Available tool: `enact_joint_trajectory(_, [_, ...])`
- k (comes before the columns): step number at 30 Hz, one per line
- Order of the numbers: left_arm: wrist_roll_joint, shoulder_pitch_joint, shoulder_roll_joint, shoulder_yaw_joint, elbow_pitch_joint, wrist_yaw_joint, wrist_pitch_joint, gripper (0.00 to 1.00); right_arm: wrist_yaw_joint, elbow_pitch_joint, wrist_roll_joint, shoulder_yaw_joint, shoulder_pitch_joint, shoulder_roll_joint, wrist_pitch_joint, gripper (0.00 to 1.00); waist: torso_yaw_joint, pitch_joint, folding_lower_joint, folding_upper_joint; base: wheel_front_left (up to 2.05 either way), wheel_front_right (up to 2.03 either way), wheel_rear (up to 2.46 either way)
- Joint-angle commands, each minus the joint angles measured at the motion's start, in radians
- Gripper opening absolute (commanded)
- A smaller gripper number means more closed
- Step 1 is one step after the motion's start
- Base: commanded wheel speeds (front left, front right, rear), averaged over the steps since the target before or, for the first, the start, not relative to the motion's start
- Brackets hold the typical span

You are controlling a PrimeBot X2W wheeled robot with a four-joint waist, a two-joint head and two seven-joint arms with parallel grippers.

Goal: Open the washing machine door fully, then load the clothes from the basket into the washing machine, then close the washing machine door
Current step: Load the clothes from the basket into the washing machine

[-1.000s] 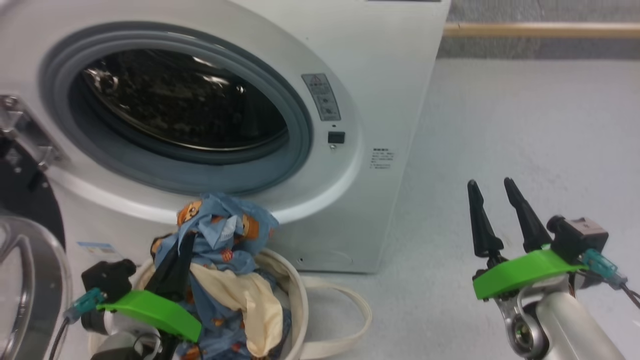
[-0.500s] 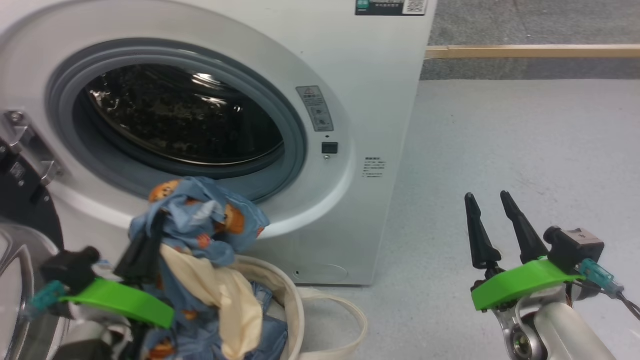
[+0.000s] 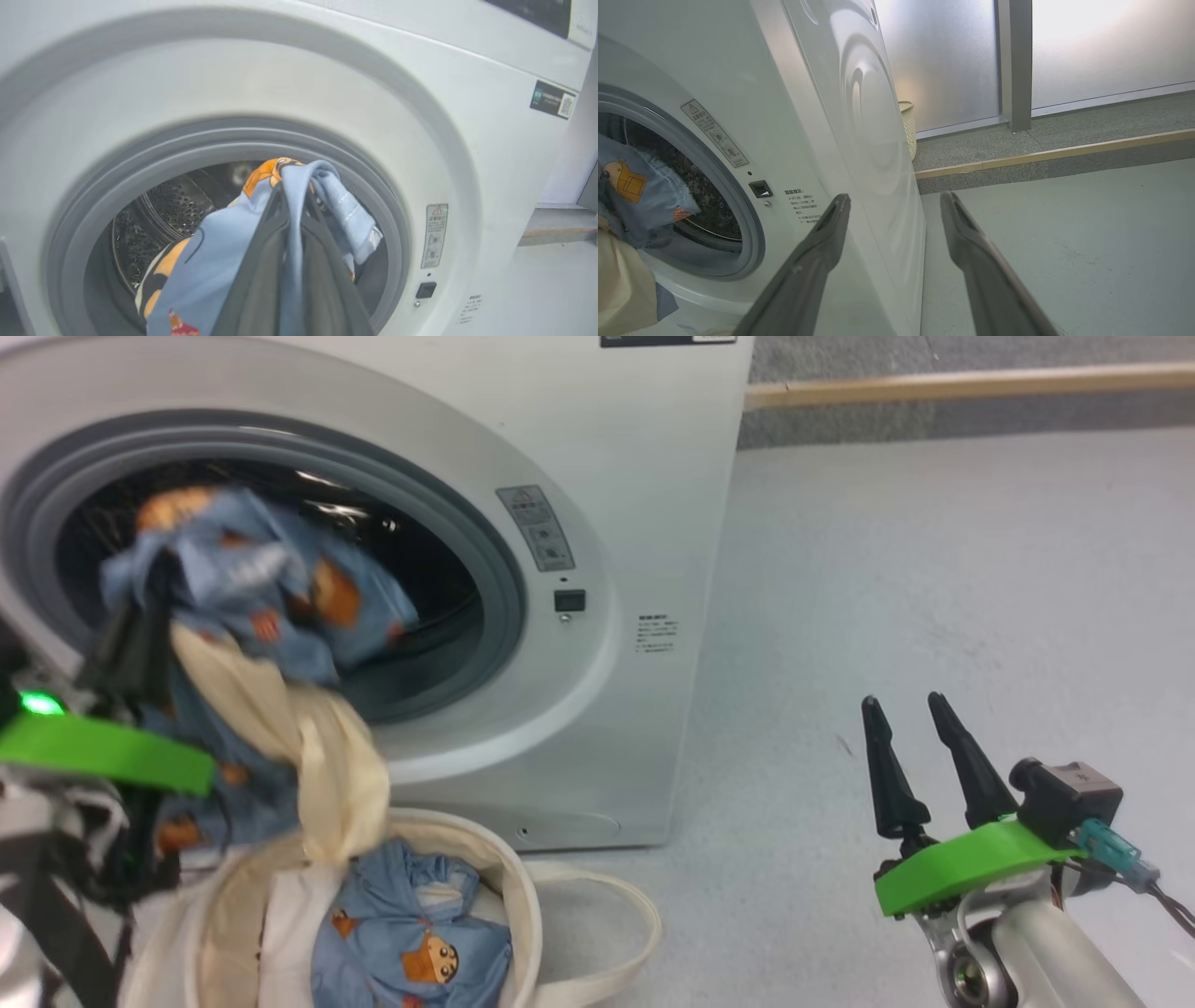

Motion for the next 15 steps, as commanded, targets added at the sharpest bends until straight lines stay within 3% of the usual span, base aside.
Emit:
enact_joint_trajectory(1, [-0.018,-0.072,0.049,0.061,-0.039,-0.001,-0.007,0.0,0.0,-0.037,-0.003,0.014,-0.029,0.002,-0.012,1.0,-0.014,0.02,0.0,0.0,0.0,0.0,0.0])
enact_joint_trajectory(15, [0.021,-0.224,-0.013,0.092,0.183,-0.006,-0.032,0.0,0.0,-0.058,-0.036,0.008,-0.076,-0.032,-0.012,1.0,-0.071,0.193,0.0,0.0,0.0,0.0,0.0])
